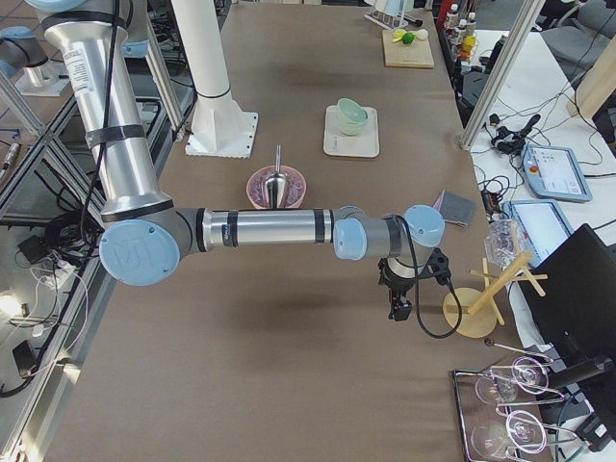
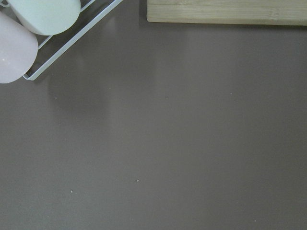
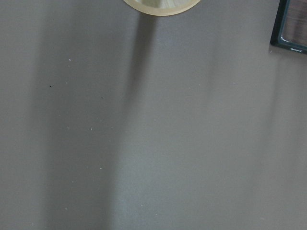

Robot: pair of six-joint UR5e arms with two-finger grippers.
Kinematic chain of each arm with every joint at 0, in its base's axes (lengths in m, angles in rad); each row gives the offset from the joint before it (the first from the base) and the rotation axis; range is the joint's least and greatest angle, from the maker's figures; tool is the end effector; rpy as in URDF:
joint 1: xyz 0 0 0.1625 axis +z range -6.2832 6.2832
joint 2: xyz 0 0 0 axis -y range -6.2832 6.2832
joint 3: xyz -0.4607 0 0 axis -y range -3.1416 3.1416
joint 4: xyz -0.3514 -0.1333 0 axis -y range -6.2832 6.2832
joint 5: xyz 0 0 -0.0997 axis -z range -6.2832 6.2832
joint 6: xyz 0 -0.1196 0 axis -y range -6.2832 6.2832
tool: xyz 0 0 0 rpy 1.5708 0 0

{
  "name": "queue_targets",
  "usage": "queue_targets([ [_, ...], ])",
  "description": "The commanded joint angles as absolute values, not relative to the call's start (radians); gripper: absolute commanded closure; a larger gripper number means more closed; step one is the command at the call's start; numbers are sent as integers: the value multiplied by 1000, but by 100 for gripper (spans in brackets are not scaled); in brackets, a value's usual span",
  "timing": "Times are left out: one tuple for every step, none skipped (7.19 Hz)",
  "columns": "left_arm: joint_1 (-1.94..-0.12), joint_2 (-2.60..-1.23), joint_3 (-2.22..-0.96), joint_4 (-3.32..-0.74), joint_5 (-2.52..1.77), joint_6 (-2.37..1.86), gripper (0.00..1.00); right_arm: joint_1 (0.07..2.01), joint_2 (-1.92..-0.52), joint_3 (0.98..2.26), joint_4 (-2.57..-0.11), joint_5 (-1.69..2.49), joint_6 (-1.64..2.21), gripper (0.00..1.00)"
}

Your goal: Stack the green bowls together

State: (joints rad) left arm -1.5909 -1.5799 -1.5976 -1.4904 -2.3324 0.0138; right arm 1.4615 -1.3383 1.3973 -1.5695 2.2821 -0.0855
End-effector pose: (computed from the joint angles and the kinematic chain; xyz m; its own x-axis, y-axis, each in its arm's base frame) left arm -0.0598 -0.4500 0.7015 0.7232 -0.0314 -0.6899 0.0101 0.9993 -0.0350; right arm -0.0064 -0.5646 0.6745 0.7367 -0.2060 0.6441 0.1724 0.9782 0.1157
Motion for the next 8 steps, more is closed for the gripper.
queue_targets([
  [-1591,-1580,-1598,-1491,-2333,14,1,1463,-1335,1404,-1569,2286,-27,0],
  [-1591,-1580,-1592,-1491,-2333,12,1,1462,-1336,1404,-1569,2284,-18,0],
  [-1591,-1580,-1594,-1490,-2333,12,1,1462,-1338,1402,-1571,2284,-15,0],
  [-1591,-1580,-1592,-1488,-2335,12,1,1463,-1338,1402,-1572,2287,0,0],
  [-1591,-1580,-1592,-1488,-2336,12,1,1462,-1335,1404,-1574,2292,32,0],
  [-1591,-1578,-1580,-1486,-2380,11,1,1462,-1338,1399,-1574,2299,44,0],
  [-1591,-1568,-1575,-1480,-2435,11,1,1462,-1338,1397,-1575,2309,44,0],
  [-1591,-1568,-1575,-1480,-2448,11,1,1462,-1338,1396,-1578,2309,46,0],
])
